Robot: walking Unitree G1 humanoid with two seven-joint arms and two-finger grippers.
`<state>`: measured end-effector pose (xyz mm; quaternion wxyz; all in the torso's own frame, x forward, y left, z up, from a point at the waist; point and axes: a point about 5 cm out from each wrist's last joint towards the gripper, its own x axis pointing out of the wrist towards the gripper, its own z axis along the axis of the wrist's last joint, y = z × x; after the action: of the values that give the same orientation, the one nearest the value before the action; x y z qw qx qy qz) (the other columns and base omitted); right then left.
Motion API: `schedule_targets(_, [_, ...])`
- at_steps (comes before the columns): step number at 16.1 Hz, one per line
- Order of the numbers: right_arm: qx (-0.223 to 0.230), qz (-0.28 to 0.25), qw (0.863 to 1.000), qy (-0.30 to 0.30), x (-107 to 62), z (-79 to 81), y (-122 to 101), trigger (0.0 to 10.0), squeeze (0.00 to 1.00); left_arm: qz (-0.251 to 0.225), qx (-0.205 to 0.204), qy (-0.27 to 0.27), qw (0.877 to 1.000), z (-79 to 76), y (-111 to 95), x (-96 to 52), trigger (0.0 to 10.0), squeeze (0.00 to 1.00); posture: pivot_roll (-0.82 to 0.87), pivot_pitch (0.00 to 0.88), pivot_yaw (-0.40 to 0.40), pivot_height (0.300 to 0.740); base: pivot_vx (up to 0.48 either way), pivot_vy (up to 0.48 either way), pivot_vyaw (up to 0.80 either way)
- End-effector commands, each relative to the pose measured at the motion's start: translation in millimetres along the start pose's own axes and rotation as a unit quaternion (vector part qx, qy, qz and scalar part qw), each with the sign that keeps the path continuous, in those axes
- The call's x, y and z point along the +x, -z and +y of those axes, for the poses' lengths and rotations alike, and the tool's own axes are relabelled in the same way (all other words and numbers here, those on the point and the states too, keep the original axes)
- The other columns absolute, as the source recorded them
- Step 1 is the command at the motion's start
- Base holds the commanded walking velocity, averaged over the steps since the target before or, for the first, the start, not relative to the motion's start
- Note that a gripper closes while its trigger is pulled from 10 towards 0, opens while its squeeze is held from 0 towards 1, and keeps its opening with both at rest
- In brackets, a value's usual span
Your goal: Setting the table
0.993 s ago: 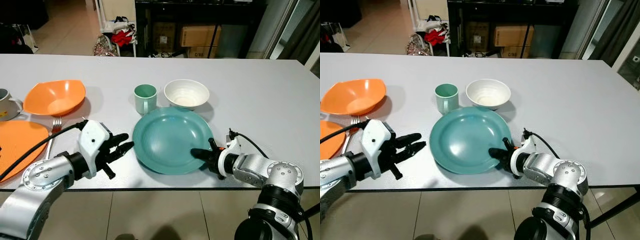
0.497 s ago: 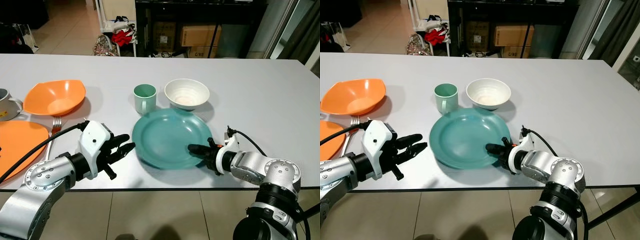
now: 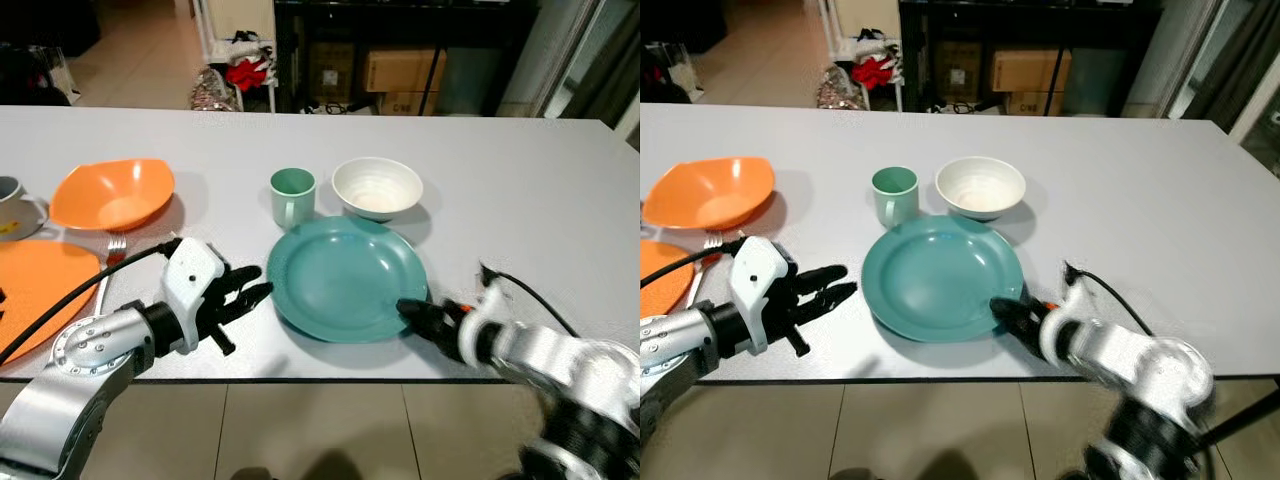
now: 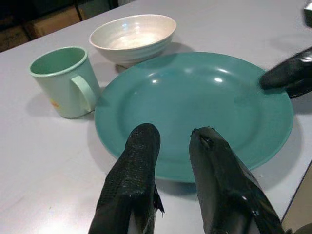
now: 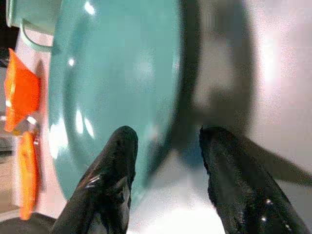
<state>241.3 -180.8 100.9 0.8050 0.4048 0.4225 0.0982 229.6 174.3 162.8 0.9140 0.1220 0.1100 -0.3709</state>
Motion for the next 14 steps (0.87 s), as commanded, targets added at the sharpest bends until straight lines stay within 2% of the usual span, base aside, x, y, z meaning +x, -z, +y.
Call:
schedule_targets(1, [-0.023, -0.012, 1.000, 0.009, -10.6, -2.1, 1.4, 10.0, 0.98, 0.000, 0.002, -0.004, 1.000, 1.5, -0.1, 0.9, 10.0, 0.00, 0.11, 0.000, 0.008, 0.740, 0.000, 0.000, 0.00])
schedule_targets(3, [-0.066, -0.034, 0.997, -0.003, -28.2, -0.4, 5.3, 10.0, 0.97, -0.010, -0.007, -0.025, 1.000, 3.4, 0.0, -0.8, 10.0, 0.00, 0.10, 0.000, 0.010, 0.740, 0.000, 0.000, 0.00])
schedule_targets(4, [-0.126, -0.049, 0.991, -0.010, -44.4, 5.8, 4.2, 10.0, 0.93, -0.021, -0.018, -0.049, 0.998, 4.5, -0.4, -1.1, 10.0, 0.00, 0.09, 0.000, 0.013, 0.740, 0.000, 0.000, 0.00])
schedule_targets(5, [-0.155, -0.059, 0.986, -0.015, -52.3, 10.2, 2.9, 10.0, 0.86, -0.027, -0.023, -0.059, 0.998, 4.5, -1.2, -1.0, 10.0, 0.00, 0.09, 0.000, 0.014, 0.740, 0.000, 0.000, 0.00])
schedule_targets(6, [-0.227, -0.106, 0.968, -0.015, -69.4, 24.6, -4.6, 10.0, 0.00, -0.038, -0.032, -0.087, 0.995, 4.8, -3.7, 0.6, 10.0, 0.00, 0.09, 0.000, 0.017, 0.740, 0.000, 0.000, 0.00])
schedule_targets(8, [-0.317, -0.161, 0.935, -0.009, -73.5, 41.0, -7.8, 10.0, 0.00, -0.046, -0.030, -0.133, 0.990, 8.5, -7.1, 6.9, 10.0, 0.00, 0.09, 0.000, 0.014, 0.740, 0.000, 0.000, 0.00])
schedule_targets(9, [-0.348, -0.182, 0.919, -0.018, -64.3, 49.4, -5.7, 10.0, 0.00, -0.046, -0.028, -0.168, 0.984, 13.2, -8.5, 12.4, 10.0, 0.00, 0.10, 0.000, 0.008, 0.740, 0.000, 0.000, 0.00])
schedule_targets(10, [-0.365, -0.197, 0.910, -0.013, -52.8, 53.0, -4.7, 10.0, 0.00, -0.056, -0.017, -0.198, 0.978, 16.5, -10.9, 14.6, 10.0, 0.00, 0.11, 0.000, 0.002, 0.740, 0.000, 0.000, 0.00])
schedule_targets(11, [-0.372, -0.201, 0.906, -0.012, -51.6, 53.9, -4.5, 10.0, 0.00, -0.058, -0.015, -0.204, 0.977, 16.9, -11.3, 14.7, 10.0, 0.00, 0.11, 0.000, 0.001, 0.740, 0.000, 0.000, 0.00])
schedule_targets(12, [-0.368, -0.215, 0.904, -0.024, -43.5, 60.9, -2.7, 10.0, 0.00, -0.056, -0.023, -0.213, 0.975, 16.7, -10.2, 14.2, 10.0, 0.00, 0.11, 0.000, -0.004, 0.740, 0.000, 0.000, 0.00])
schedule_targets(14, [-0.360, -0.245, 0.900, -0.027, -33.9, 68.0, -2.6, 10.0, 0.00, -0.056, -0.027, -0.232, 0.971, 17.0, -9.8, 13.8, 10.0, 0.00, 0.13, 0.000, -0.014, 0.740, 0.000, 0.000, 0.80])
